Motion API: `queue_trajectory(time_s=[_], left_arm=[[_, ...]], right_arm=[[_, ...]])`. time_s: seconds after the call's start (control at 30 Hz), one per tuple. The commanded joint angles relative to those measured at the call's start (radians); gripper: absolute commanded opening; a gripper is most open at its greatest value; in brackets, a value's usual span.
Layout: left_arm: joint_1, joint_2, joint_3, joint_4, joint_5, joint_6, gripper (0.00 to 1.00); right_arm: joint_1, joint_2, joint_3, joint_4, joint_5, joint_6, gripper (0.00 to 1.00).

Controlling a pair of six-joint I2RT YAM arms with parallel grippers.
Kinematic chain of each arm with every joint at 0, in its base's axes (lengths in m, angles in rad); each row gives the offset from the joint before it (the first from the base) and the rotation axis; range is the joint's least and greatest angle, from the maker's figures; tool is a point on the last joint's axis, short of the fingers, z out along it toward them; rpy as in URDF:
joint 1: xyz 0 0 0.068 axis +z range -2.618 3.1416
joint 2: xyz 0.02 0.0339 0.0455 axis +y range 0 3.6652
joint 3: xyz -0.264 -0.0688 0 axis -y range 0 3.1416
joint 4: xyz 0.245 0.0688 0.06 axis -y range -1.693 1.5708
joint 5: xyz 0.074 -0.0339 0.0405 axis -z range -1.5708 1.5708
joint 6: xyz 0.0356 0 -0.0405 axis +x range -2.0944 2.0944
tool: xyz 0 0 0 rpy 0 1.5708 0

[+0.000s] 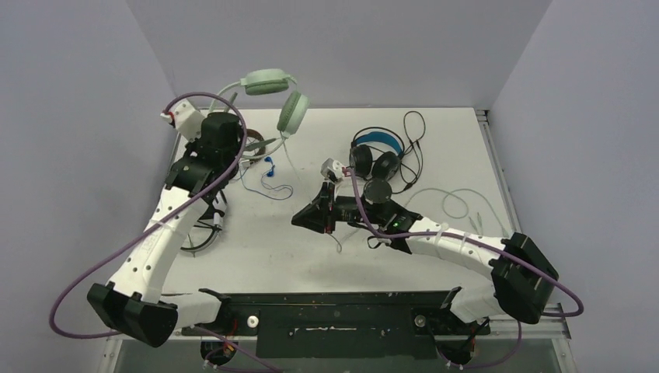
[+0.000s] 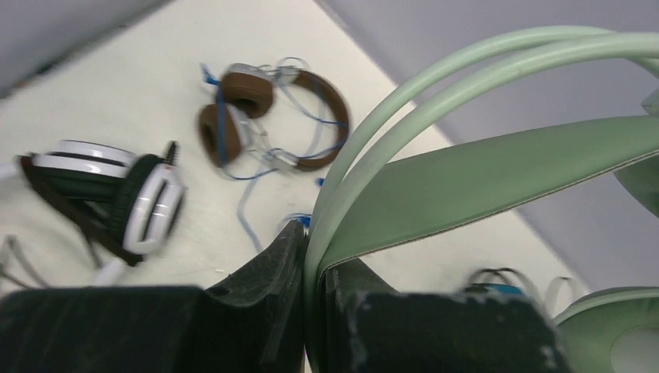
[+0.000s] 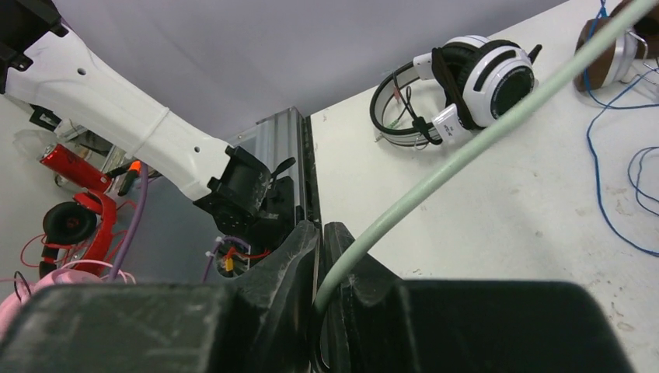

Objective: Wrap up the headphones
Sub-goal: Wrap the headphones cable around the headphones.

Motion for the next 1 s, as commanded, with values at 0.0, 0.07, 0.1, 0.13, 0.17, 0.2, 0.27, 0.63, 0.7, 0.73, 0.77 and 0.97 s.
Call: queue_trajectory(time_s=[0.0,0.07,0.1,0.13,0.17,0.2,0.27,0.63,0.7,0.73,0.77,0.97], left_arm=[[-0.04,0.054,0.037,-0.037,-0.241,0.204,0.0],[-0.065,0.071,0.007,-0.008,-0.264,0.317,0.0],[-0.079,0.074,-0.01,0.01,-0.268,0.386,0.0],[-0.094,0.073,-0.032,0.032,-0.266,0.436,0.0],[-0.111,0.067,-0.056,0.058,-0.262,0.485,0.0],[-0.127,0.059,-0.08,0.086,-0.252,0.54,0.0],[-0.161,0.027,-0.138,0.158,-0.167,0.685,0.0],[-0.271,-0.029,-0.223,0.153,-0.008,1.036,0.0],[-0.278,-0.025,-0.205,0.103,0.08,1.063,0.0],[-0.279,-0.024,-0.195,0.079,0.132,1.072,0.0],[-0.28,-0.022,-0.189,0.061,0.174,1.076,0.0],[-0.286,0.002,-0.156,0.012,0.265,1.06,0.0]], right_arm=[[0.005,-0.079,0.098,-0.218,0.021,-0.11,0.1],[0.002,-0.093,0.133,-0.285,0.05,-0.142,0.1],[0.0,-0.096,0.147,-0.319,0.063,-0.157,0.09],[-0.003,-0.097,0.165,-0.351,0.074,-0.175,0.08],[-0.007,-0.095,0.182,-0.381,0.082,-0.191,0.08],[-0.016,-0.093,0.201,-0.411,0.087,-0.209,0.07],[-0.035,-0.083,0.236,-0.462,0.09,-0.231,0.06],[-0.14,-0.034,0.448,-0.901,0.337,-0.523,0.0],[-0.141,-0.033,0.455,-0.923,0.422,-0.553,0.0],[-0.143,-0.034,0.453,-0.922,0.464,-0.562,0.02],[-0.144,-0.036,0.448,-0.918,0.504,-0.568,0.03],[-0.145,-0.047,0.449,-0.909,0.672,-0.595,0.09]])
